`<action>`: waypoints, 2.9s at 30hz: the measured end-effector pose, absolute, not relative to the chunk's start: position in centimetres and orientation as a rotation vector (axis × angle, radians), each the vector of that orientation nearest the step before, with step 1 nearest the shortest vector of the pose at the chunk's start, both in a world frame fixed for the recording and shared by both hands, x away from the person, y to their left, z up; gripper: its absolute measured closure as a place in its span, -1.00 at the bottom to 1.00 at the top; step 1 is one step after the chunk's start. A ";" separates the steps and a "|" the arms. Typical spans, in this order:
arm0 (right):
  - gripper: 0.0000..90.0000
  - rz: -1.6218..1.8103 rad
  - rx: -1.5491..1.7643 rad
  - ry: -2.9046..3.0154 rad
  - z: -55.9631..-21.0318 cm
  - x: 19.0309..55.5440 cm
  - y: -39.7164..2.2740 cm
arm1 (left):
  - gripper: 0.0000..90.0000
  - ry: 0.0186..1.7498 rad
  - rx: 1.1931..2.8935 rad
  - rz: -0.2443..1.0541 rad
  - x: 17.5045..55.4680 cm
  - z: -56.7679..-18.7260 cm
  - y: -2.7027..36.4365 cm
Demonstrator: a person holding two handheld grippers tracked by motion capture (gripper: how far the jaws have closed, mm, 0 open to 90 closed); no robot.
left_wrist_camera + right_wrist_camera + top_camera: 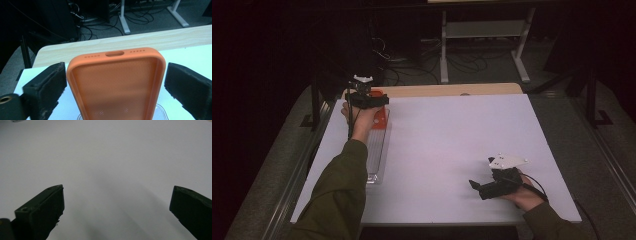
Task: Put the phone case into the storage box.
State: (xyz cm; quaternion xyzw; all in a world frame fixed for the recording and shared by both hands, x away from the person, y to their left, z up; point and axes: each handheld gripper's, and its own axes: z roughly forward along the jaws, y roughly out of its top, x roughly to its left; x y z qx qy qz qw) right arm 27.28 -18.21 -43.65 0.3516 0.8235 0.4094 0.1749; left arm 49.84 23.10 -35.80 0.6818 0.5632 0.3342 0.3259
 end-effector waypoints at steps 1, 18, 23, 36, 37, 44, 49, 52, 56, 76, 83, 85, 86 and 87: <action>-1.00 1.160 0.998 2.334 -43.7 27.3 -18.2 | -0.95 1.478 1.777 0.875 49.8 -35.8 23.1; -1.00 1.157 1.009 2.328 -43.6 27.2 -18.3 | -1.00 1.369 1.861 0.797 48.6 -34.3 24.2; -1.00 1.147 0.993 2.328 -43.6 27.2 -18.4 | -1.00 1.332 1.881 0.743 48.0 -33.7 24.4; -1.00 1.163 1.012 2.320 -43.5 27.2 -18.2 | -1.00 1.188 1.943 0.622 45.5 -32.6 24.8; -1.00 1.169 1.018 2.317 -43.5 27.1 -18.2 | -1.00 1.176 1.946 0.619 45.3 -32.5 24.8; -1.00 1.155 1.012 2.314 -43.5 27.0 -18.4 | -1.00 1.074 1.985 0.563 43.6 -31.9 24.4; -1.00 1.173 1.032 2.305 -43.4 27.0 -18.4 | -1.00 1.003 2.004 0.522 42.5 -31.7 23.6; -1.00 1.170 1.026 2.307 -43.4 27.0 -18.5 | -1.00 0.969 1.998 0.487 41.8 -31.6 23.1; -1.00 1.167 1.013 2.310 -43.3 27.1 -18.5 | -1.00 0.919 2.002 0.458 40.9 -31.7 22.7; -1.00 1.190 1.028 2.311 -43.1 27.1 -18.4 | -1.00 0.779 1.982 0.347 36.7 -34.0 21.5; -1.00 1.193 1.021 2.313 -43.0 27.1 -18.4 | -1.00 0.721 1.977 0.309 35.4 -34.9 21.3; -1.00 1.195 1.022 2.314 -43.0 27.1 -18.4 | -1.00 0.707 1.982 0.299 35.0 -35.2 21.3; -1.00 1.199 1.023 2.314 -43.0 27.1 -18.4 | -1.00 0.705 1.975 0.292 34.8 -35.4 21.3; -1.00 1.196 1.017 2.315 -43.0 27.1 -18.4 | -1.00 0.703 1.980 0.286 34.6 -35.5 21.3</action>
